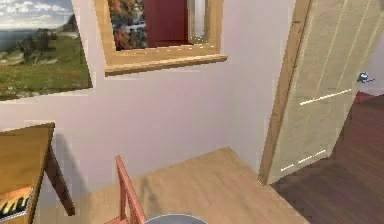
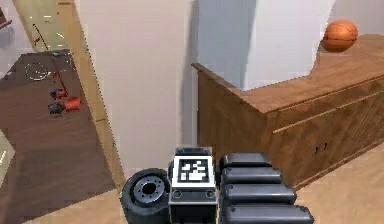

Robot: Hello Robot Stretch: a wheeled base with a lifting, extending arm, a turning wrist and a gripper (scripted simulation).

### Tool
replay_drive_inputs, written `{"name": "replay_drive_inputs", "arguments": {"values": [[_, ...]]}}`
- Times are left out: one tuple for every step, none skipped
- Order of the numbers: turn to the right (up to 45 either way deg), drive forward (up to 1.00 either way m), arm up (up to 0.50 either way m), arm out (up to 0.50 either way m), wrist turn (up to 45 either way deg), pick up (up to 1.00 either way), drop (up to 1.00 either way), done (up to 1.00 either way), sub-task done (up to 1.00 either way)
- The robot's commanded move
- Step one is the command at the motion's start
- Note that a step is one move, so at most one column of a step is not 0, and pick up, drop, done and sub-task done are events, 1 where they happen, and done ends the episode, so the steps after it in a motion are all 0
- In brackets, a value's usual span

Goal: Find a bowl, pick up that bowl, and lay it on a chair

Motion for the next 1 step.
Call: {"name": "replay_drive_inputs", "arguments": {"values": [[18.0,0.0,0.0,0.0,0.0,0.0,0.0,0.0,0.0]]}}
